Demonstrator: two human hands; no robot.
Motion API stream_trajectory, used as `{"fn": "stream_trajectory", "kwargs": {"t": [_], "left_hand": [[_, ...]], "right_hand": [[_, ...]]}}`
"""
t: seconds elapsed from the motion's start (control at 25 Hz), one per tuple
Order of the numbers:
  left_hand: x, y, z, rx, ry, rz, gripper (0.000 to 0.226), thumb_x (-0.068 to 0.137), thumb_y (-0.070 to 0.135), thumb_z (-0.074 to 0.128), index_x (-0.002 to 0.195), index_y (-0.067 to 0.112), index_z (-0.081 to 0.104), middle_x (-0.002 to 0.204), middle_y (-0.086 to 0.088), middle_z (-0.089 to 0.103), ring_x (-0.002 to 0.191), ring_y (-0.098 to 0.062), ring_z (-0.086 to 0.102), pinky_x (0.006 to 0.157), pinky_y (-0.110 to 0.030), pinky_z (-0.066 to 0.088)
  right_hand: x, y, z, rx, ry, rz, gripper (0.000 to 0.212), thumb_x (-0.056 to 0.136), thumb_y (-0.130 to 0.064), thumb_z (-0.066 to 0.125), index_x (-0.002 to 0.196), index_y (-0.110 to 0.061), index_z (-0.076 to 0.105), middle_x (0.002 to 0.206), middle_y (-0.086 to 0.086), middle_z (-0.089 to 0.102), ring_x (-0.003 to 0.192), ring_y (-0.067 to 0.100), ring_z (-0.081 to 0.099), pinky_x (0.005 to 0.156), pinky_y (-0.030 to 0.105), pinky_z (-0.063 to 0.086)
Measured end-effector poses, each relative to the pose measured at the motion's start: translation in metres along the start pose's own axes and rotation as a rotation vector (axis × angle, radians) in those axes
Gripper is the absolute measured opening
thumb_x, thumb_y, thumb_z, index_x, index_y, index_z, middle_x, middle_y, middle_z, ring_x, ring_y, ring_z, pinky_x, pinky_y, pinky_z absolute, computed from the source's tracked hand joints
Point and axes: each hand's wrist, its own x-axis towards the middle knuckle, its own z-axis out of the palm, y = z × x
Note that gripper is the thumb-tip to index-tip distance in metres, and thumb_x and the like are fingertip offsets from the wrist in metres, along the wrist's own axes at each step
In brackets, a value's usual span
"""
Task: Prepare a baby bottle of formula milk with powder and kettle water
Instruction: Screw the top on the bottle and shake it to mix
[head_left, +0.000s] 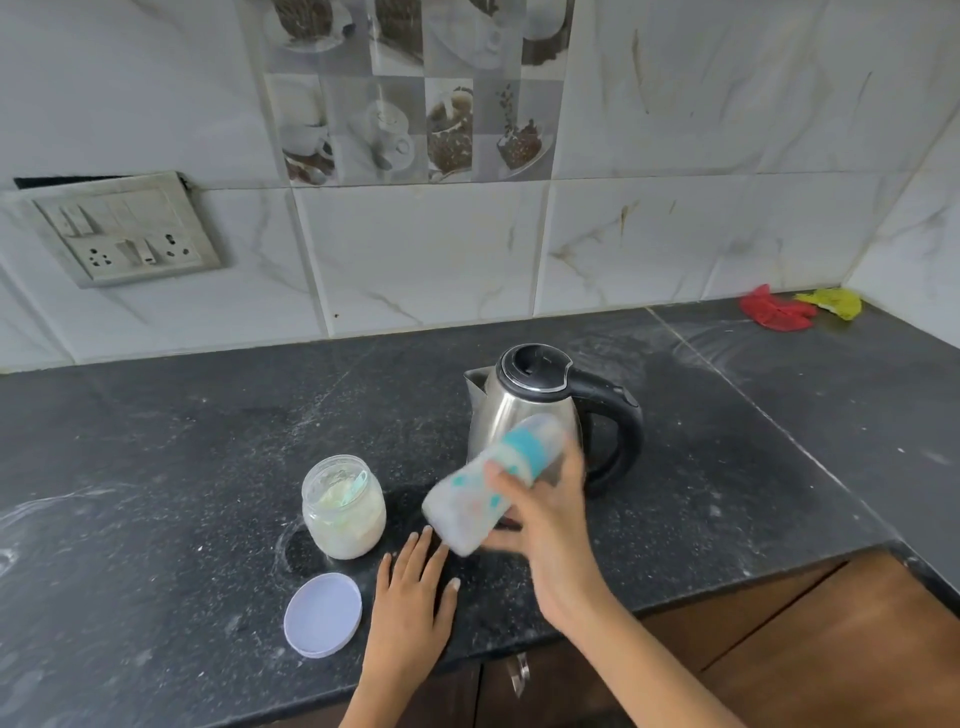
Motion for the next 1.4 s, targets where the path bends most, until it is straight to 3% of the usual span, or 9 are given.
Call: {"fn": "stream_trajectory", "kwargs": {"t": [0.12,0.24,0.4,0.52,0.72,0.88,1.04,1.2,1.4], "left_hand": [[-0.002,0.001,-0.001,-0.085,0.069,0.062,0.047,0.084,0.032,0.044,0.129,0.018,0.044,0.13,-0.01,0.058,0.124,-0.025,0.045,0.098,-0.058,0.041],[0.0,-0.003,0.001,0.024,-0.015,-0.009,0.048,0.091,0.041,0.036,0.132,0.021,0.05,0.143,0.0,0.044,0.134,-0.024,0.039,0.107,-0.047,0.031],[-0.004,-0.003,0.004,-0.146,0.055,-0.038,0.047,0.087,0.023,0.055,0.132,0.02,0.046,0.135,0.005,0.049,0.127,-0.015,0.04,0.107,-0.051,0.034],[-0.001,-0.004,0.001,0.024,-0.016,-0.024,0.046,0.091,0.039,0.039,0.133,0.021,0.049,0.142,0.0,0.046,0.134,-0.021,0.038,0.11,-0.05,0.031],[-0.008,0.01,-0.004,-0.238,0.113,-0.044,0.057,0.082,0.037,0.041,0.133,0.056,0.026,0.127,-0.003,0.055,0.119,-0.019,0.045,0.103,-0.048,0.039],[-0.002,-0.003,0.005,0.053,0.001,-0.024,0.048,0.092,0.044,0.032,0.135,0.026,0.045,0.144,-0.003,0.044,0.135,-0.023,0.038,0.11,-0.045,0.03],[-0.005,-0.005,0.007,-0.138,0.04,0.001,0.048,0.088,0.025,0.051,0.135,0.028,0.038,0.137,-0.004,0.052,0.13,-0.023,0.043,0.105,-0.047,0.037],[-0.001,-0.005,0.007,0.054,-0.019,-0.031,0.046,0.093,0.042,0.034,0.133,0.024,0.048,0.143,-0.003,0.045,0.135,-0.024,0.039,0.109,-0.044,0.029],[-0.003,-0.004,0.003,-0.097,0.004,-0.022,0.049,0.087,0.028,0.051,0.135,0.026,0.04,0.138,-0.001,0.052,0.131,-0.023,0.044,0.109,-0.046,0.03]], "right_hand": [[-0.014,0.009,0.007,-0.141,-0.183,0.103,0.079,0.075,-0.004,0.079,0.134,-0.038,0.041,0.112,0.006,0.071,0.099,0.026,0.072,0.068,0.049,0.061],[0.013,-0.006,-0.004,0.092,0.075,-0.077,0.076,0.076,-0.007,0.077,0.136,-0.038,0.04,0.118,0.005,0.066,0.102,0.026,0.07,0.066,0.046,0.061],[-0.004,0.004,0.006,-0.131,-0.169,0.019,0.081,0.074,-0.003,0.081,0.132,-0.044,0.042,0.116,0.007,0.069,0.103,0.024,0.07,0.072,0.05,0.061],[0.011,0.0,-0.003,-0.005,0.002,-0.115,0.078,0.073,-0.006,0.08,0.132,-0.042,0.043,0.119,0.004,0.066,0.103,0.024,0.07,0.067,0.045,0.062],[-0.003,0.014,0.004,-0.141,-0.201,0.082,0.079,0.075,-0.008,0.081,0.135,-0.04,0.041,0.117,0.009,0.069,0.103,0.026,0.07,0.071,0.051,0.061],[0.017,-0.004,-0.006,0.091,0.082,-0.142,0.074,0.079,-0.006,0.075,0.135,-0.038,0.041,0.12,0.005,0.065,0.106,0.026,0.069,0.067,0.044,0.061],[-0.002,0.007,0.0,-0.132,-0.146,-0.022,0.078,0.075,-0.005,0.08,0.133,-0.039,0.042,0.115,0.007,0.068,0.104,0.023,0.07,0.068,0.045,0.062],[0.015,-0.003,-0.008,0.052,0.088,-0.176,0.076,0.074,-0.01,0.078,0.136,-0.033,0.039,0.12,0.004,0.065,0.105,0.023,0.069,0.068,0.043,0.062],[0.001,0.025,-0.01,-0.309,-0.163,-0.241,0.085,0.076,-0.004,0.08,0.14,-0.036,0.034,0.122,-0.004,0.066,0.104,0.022,0.07,0.08,0.043,0.061]]}}
